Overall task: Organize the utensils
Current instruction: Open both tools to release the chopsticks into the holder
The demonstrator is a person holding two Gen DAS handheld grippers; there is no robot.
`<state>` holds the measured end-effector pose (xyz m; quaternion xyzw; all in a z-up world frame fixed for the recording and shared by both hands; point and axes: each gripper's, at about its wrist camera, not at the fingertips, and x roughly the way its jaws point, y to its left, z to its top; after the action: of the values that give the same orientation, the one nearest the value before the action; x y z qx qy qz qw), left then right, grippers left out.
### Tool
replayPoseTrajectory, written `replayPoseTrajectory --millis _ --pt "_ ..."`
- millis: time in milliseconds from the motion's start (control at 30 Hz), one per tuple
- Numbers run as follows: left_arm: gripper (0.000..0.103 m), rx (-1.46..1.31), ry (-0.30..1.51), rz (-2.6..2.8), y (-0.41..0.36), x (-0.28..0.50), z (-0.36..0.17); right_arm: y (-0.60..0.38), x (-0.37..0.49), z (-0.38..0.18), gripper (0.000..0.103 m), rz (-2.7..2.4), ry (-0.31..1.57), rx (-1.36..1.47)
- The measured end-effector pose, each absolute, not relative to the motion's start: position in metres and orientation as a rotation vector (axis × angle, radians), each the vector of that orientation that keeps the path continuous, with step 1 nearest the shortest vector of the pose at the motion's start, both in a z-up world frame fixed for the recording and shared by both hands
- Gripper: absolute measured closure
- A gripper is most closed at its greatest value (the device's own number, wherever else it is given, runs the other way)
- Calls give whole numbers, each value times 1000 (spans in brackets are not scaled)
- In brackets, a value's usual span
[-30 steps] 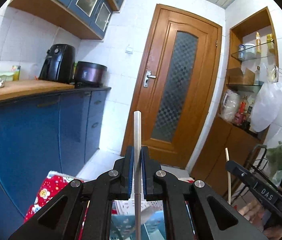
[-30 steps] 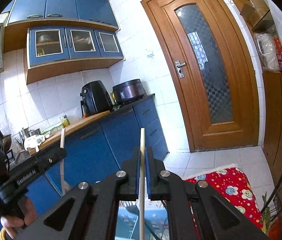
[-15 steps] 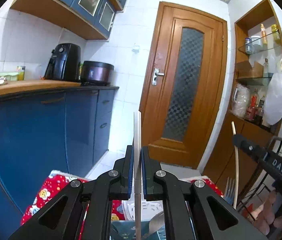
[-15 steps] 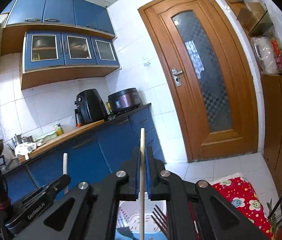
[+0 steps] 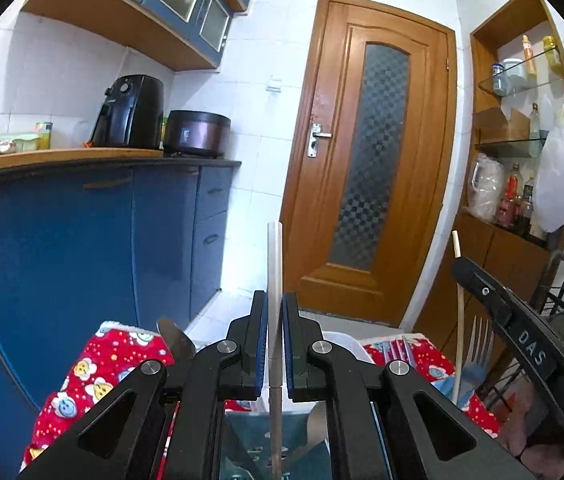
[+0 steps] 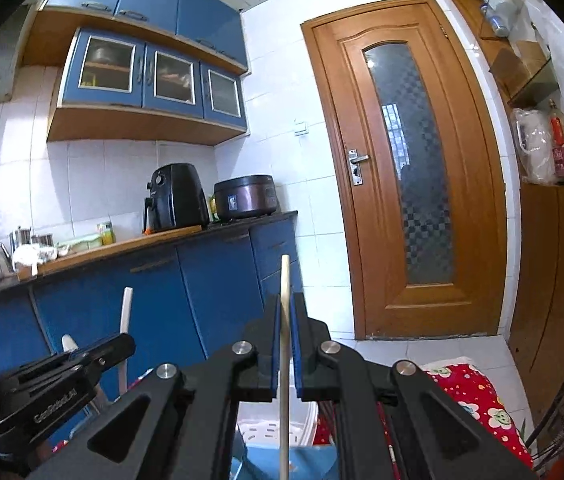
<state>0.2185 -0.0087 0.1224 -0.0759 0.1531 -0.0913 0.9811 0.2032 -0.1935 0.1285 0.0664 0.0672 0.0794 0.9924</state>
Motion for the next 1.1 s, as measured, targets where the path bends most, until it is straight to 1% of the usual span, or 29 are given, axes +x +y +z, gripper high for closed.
replayPoseTrajectory --millis 133,300,333,500,567,633,800,1100 --pt "96 -141 335 -175 -11 222 118 -194 199 129 96 172 143 144" --pt "96 -150 363 -175 -11 221 116 -197 197 130 90 177 164 159" --pt "94 -151 370 -176 -11 221 116 -198 196 130 88 180 167 165" --pt "85 -147 392 -181 -11 217 118 -200 188 137 82 194 160 184" --pt "76 -143 390 -180 -11 213 120 -200 184 141 79 199 154 183" --pt "72 -140 386 -182 -9 208 123 -199 178 145 78 207 150 184" --pt "71 -140 384 -186 -5 196 128 -202 163 151 78 219 153 209" --pt "71 -140 403 -191 6 170 134 -198 140 150 77 196 229 213"
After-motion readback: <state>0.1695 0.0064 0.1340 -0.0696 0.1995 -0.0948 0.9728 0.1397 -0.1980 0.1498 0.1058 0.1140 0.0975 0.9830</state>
